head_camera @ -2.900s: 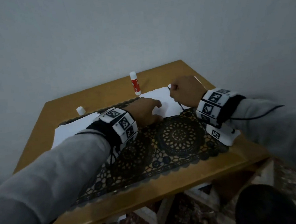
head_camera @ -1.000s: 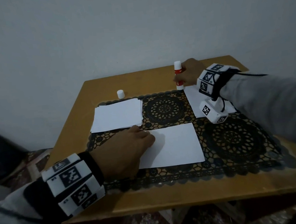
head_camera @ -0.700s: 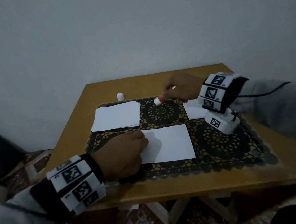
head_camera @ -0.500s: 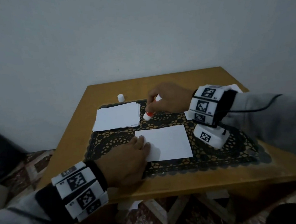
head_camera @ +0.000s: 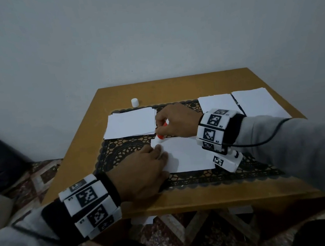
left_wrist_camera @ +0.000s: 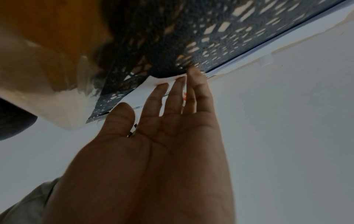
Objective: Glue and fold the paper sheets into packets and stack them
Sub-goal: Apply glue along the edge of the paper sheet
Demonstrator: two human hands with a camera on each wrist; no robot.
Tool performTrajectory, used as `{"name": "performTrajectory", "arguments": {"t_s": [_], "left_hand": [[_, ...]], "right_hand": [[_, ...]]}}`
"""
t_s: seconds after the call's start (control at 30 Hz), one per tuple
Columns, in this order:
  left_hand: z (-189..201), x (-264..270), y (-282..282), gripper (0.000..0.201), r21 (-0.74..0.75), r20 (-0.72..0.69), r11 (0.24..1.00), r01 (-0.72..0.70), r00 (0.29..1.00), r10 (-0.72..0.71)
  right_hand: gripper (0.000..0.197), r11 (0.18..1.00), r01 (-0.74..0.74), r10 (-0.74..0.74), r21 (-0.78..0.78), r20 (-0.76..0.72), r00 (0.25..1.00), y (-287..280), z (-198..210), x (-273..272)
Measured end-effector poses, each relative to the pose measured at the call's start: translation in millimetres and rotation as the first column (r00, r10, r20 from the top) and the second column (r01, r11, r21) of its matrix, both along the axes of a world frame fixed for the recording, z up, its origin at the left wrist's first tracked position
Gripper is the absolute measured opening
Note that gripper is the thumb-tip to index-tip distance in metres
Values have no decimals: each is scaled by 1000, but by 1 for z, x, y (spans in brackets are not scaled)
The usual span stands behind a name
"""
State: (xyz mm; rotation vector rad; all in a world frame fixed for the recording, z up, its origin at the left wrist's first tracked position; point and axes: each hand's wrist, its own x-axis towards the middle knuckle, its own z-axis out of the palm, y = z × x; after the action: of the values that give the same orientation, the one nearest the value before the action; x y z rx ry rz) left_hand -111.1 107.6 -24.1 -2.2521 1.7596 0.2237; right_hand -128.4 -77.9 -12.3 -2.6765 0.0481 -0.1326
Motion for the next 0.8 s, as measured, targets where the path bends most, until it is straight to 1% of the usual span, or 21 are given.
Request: {"name": "performTrajectory", "arguments": {"t_s": [0.13,0.27,0.3,0.37,0.43,0.5,0.6,0.67,0.73,0.8], "left_hand": [[1,-1,0,64,22,4,1000,-11,1000,11],[4,0,-4,67,0,-3,1000,-12,1000,12],[5,1,-6,64,-10,-8,1000,-13,1000,13],[7,3,-12,49,-40,-15,999,-20,1000,20],[9,3,-20,45,-54,-4,998,-19,1000,19],[11,4,-30,51,-5,22,1000,-14,1000,14],[14,4,-45,63,112,74,994,-20,997,11],[17,5,-54,68,154,91,988,-17,996,3],[17,5,-60,72,176,104,984,-11,995,-7],[18,5,-64,75,203,112,979,-12,994,-11]], "right_hand": [[18,999,9,-10,-39,-25,1000,-8,7,-11],[18,997,51,-55,-64,-65,996,-26,10,-31],[19,996,64,-69,-64,-75,995,-31,11,-36],[20,993,96,-102,-66,-95,990,-41,12,-48],[21,989,132,-138,-66,-106,985,-51,13,-59],[21,984,161,-168,-72,-104,980,-59,13,-69],[18,979,190,-197,-75,-100,975,-64,14,-78],[19,976,197,-206,-95,-90,974,-66,18,-80],[20,967,225,-232,-121,-40,972,-69,27,-77],[22,962,246,-245,-115,21,969,-69,35,-74]]}}
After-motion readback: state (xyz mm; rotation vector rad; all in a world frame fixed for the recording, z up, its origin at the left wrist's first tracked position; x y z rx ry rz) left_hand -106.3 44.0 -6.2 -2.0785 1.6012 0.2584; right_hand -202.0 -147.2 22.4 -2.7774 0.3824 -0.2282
